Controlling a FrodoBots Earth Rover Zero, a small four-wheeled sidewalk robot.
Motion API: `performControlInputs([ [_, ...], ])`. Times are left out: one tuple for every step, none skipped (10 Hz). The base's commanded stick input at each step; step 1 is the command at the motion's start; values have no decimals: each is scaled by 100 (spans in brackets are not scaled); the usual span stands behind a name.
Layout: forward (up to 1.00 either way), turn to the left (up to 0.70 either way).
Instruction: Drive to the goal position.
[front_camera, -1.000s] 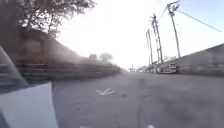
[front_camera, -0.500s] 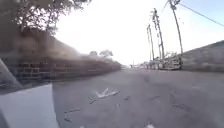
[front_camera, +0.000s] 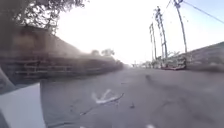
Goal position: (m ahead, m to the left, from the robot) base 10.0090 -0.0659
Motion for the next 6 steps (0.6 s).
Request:
performControlInputs([
  [70,0],
  [70,0],
  [70,0],
  [70,-10],
  [70,-20],
  [70,0],
])
